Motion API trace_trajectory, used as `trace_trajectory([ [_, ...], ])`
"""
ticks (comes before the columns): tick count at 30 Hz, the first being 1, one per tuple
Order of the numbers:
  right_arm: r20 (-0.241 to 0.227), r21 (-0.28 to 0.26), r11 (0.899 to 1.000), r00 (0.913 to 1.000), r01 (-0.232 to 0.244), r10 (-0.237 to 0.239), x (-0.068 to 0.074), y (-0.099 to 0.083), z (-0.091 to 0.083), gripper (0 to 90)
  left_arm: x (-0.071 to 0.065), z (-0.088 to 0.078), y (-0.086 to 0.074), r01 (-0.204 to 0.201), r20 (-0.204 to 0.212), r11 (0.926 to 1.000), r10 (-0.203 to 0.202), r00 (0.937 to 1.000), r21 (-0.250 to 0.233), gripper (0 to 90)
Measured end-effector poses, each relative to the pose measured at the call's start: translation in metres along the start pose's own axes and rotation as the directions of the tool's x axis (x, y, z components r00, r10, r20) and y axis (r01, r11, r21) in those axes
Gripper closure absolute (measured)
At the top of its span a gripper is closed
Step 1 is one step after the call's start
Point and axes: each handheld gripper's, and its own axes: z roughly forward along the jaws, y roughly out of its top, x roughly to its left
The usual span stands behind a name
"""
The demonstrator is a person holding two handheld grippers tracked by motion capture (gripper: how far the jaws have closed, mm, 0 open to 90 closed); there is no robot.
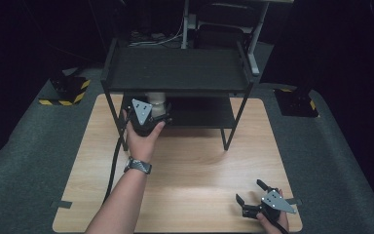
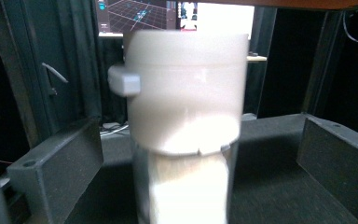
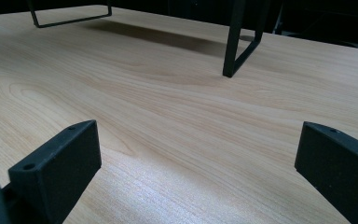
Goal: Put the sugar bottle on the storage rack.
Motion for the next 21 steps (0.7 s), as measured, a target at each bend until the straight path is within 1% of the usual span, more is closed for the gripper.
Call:
trace_trajectory([
  [1,0.0,0.0,1.0,1.0,0.0,0.0,0.0,0.0,0.0,0.1,0.0,0.0,0.0,0.0,0.0,1.0,0.0,1.0,0.0,0.5],
  [4,0.001,0.002,1.0,1.0,0.0,0.0,0.0,0.0,0.0,0.1,0.002,-0.012,-0.006,-0.001,0.015,0.9998,0.001,0.9999,-0.018,0.5],
  [6,0.001,0.002,1.0,1.0,0.0,0.0,0.0,0.0,0.0,0.1,0.004,-0.021,-0.012,-0.007,0.03,0.9991,0.009,0.9995,-0.042,0.5],
  [7,0.002,0.002,1.0,1.0,0.0,0.0,0.0,0.0,0.0,0.1,0.004,-0.03,-0.016,-0.017,0.042,0.9987,0.019,0.9989,-0.048,0.5],
  [8,0.002,0.002,1.0,1.0,0.0,0.0,0.0,0.0,0.0,0.1,0.004,-0.03,-0.016,-0.017,0.042,0.9987,0.019,0.9989,-0.048,0.5],
  [10,0.002,0.003,1.0,1.0,0.0,0.0,0.001,0.001,0.0,0.1,0.005,-0.038,-0.02,-0.007,0.055,0.998,0.011,0.9984,-0.062,0.5],
  [12,0.003,0.004,1.0,1.0,0.0,0.0,0.001,0.001,0.0,0.1,0.005,-0.046,-0.024,-0.006,0.062,0.9976,0.011,0.998,-0.069,0.5],
  [13,0.003,0.004,1.0,1.0,0.0,0.0,0.001,0.001,0.0,0.1,0.006,-0.052,-0.029,0.001,0.073,0.9968,0.005,0.9973,-0.08,0.5],
  [17,0.002,0.004,1.0,1.0,0.0,-0.001,0.001,0.001,0.0,0.1,0.007,-0.072,-0.046,0.001,0.096,0.9945,0.009,0.9954,-0.104,0.5],
  [18,0.001,0.004,1.0,1.0,0.002,-0.002,0.001,0.001,0.0,0.1,0.008,-0.076,-0.051,0.0,0.098,0.9945,0.011,0.9951,-0.105,0.5],
  [19,0.001,0.004,1.0,1.0,0.002,-0.002,0.001,0.001,0.0,0.1,0.01,-0.084,-0.059,-0.005,0.107,0.9942,0.017,0.9942,-0.107,0.5],
  [21,0.001,0.004,1.0,1.0,0.003,-0.003,0.001,0.001,0.0,0.1,0.013,-0.092,-0.07,-0.014,0.106,0.9947,0.025,0.994,-0.102,0.5],
])
